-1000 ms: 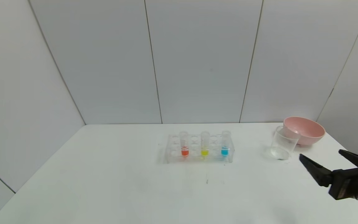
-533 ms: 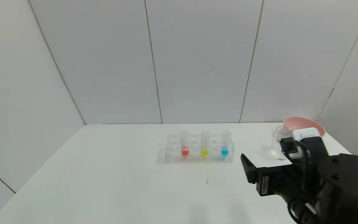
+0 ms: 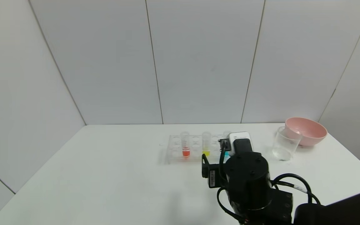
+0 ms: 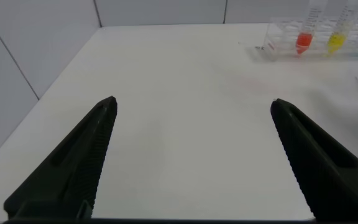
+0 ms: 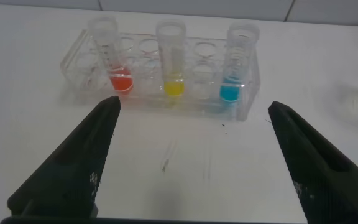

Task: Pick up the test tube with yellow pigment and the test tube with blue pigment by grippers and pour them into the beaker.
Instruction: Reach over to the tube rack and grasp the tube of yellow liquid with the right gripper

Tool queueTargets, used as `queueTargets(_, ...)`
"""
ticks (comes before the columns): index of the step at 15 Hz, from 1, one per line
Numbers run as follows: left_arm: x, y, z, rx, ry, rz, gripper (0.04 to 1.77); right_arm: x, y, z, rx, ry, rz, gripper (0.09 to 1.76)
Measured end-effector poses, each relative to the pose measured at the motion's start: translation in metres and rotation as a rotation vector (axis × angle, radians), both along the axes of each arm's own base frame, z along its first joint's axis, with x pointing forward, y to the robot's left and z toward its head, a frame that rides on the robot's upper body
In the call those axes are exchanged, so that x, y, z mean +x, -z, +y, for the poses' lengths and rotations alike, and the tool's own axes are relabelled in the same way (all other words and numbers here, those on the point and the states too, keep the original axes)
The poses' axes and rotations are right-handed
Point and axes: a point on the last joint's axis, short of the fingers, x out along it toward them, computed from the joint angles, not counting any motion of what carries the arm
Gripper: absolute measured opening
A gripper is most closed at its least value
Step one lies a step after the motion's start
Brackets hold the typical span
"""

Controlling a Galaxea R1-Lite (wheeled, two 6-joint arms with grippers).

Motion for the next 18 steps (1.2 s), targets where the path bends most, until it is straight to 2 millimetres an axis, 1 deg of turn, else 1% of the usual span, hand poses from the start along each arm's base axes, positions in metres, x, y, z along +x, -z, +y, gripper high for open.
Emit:
queueTargets(3, 0.000, 0.000, 0.000, 0.000, 0.000, 0.000, 1.76, 0.016, 0.013, 0.018, -0.010, -0.008, 0.010, 1.71)
queueTargets(6, 0.000, 0.000, 0.000, 0.000, 0.000, 0.000, 1.76, 0.033, 0.026, 0.028, -0.030, 0.006, 0.011, 1.71)
queueTargets(9, 0.000, 0.000, 0.000, 0.000, 0.000, 0.000, 1.76, 0.049, 0.033, 0.030, -0.033, 0.016, 0.012, 1.71)
queueTargets(11, 0.000, 0.000, 0.000, 0.000, 0.000, 0.000, 1.76, 0.062, 0.033, 0.031, -0.036, 0.020, -0.001, 1.71)
queueTargets(14, 0.000, 0.000, 0.000, 0.000, 0.000, 0.000, 1.76, 0.085, 0.030, 0.033, -0.049, 0.037, -0.030, 1.71)
queueTargets(18, 0.000, 0.000, 0.000, 0.000, 0.000, 0.000, 1.76, 0.117, 0.035, 0.032, -0.070, 0.049, -0.055, 1.71)
